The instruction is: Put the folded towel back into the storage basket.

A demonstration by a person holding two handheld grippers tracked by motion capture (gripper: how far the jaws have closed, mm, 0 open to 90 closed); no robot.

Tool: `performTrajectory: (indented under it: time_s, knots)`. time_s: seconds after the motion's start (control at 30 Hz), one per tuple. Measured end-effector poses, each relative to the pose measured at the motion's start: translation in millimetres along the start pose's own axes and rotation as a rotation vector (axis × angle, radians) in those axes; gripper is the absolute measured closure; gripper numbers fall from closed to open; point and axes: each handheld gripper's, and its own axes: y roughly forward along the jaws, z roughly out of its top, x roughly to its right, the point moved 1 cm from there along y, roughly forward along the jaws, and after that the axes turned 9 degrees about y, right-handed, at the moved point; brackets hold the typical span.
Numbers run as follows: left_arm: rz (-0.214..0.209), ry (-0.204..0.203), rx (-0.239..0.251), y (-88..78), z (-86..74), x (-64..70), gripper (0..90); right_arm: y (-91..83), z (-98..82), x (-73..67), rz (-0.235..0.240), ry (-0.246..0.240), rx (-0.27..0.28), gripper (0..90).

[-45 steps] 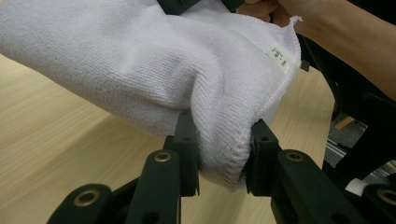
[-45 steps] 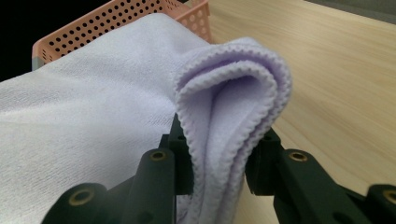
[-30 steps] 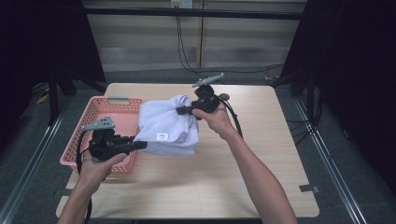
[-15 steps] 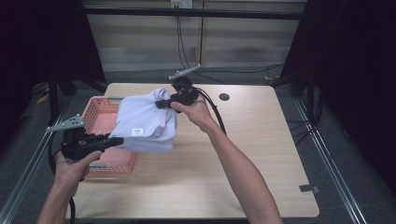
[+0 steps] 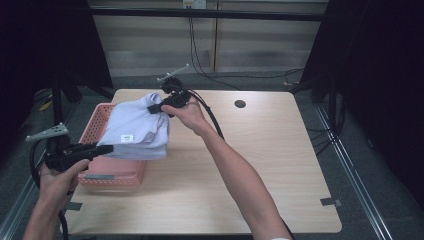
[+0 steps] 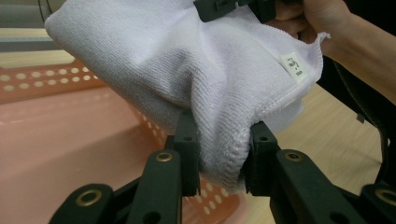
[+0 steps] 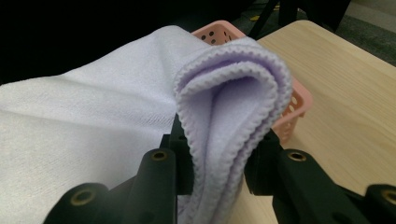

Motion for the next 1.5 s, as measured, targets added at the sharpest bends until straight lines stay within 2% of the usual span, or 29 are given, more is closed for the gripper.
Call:
performTrajectory:
  time_s: [0.1,0.2,0.33,0.4,0.6,0.73,0.87,0.97,1.03,1.1,1.17,1.23,1.3,1.37,1.43,1.5]
  knots:
    - [0.017,-0.011,0.011,-11.1,-0.8,-8.6,71.5,8.9,8.9,-6.6,0.003,-0.004,-0.005,68.9]
    - [0.039,-0.022,0.030,-22.5,-4.0,-14.1,71.9,18.1,14.6,-11.3,0.028,0.020,0.002,68.9]
    - [0.065,-0.043,0.023,-29.0,-11.0,-22.4,71.9,35.1,18.3,-19.8,0.001,-0.002,-0.025,69.0]
    - [0.075,-0.055,0.017,-33.1,-15.3,-28.0,72.0,42.0,19.5,-22.4,0.003,0.007,-0.027,69.0]
    - [0.109,-0.092,-0.002,-39.2,-28.3,-43.7,72.1,62.4,16.4,-27.4,0.000,0.021,-0.033,69.0]
    - [0.142,-0.112,-0.037,-39.3,-36.0,-53.7,72.1,80.9,13.2,-28.7,-0.024,0.031,-0.049,69.1]
    - [0.152,-0.145,-0.061,-38.7,-48.9,-62.0,72.1,96.3,5.2,-28.4,-0.032,0.047,-0.066,69.1]
    - [0.163,-0.140,-0.093,-35.3,-58.2,-61.9,72.0,106.5,-3.7,-26.9,-0.032,0.062,-0.074,69.1]
    - [0.176,-0.141,-0.113,-30.4,-62.6,-59.2,71.7,113.7,-12.2,-25.2,-0.045,0.055,-0.084,69.0]
    - [0.180,-0.131,-0.140,-26.8,-64.3,-58.2,70.9,119.9,-19.5,-21.2,-0.046,0.064,-0.079,68.9]
    - [0.201,-0.129,-0.159,-23.4,-64.7,-57.3,68.4,124.5,-24.5,-18.3,-0.051,0.075,-0.086,67.8]
    - [0.194,-0.139,-0.169,-21.1,-65.5,-57.0,63.6,128.6,-27.5,-16.8,-0.058,0.074,-0.092,61.1]
    - [0.215,-0.118,-0.191,-20.6,-65.4,-54.1,54.1,129.7,-27.4,-13.6,-0.068,0.078,-0.083,49.9]
    - [0.219,-0.112,-0.181,-21.8,-63.5,-51.1,46.4,126.8,-25.8,-9.7,-0.076,0.084,-0.072,41.6]
    - [0.226,-0.099,-0.160,-23.8,-58.7,-47.4,40.6,122.4,-25.0,-6.4,-0.070,0.083,-0.066,38.7]
    - [0.226,-0.082,-0.163,-22.1,-52.5,-43.7,38.4,117.3,-24.8,-4.7,-0.054,0.069,-0.052,37.4]
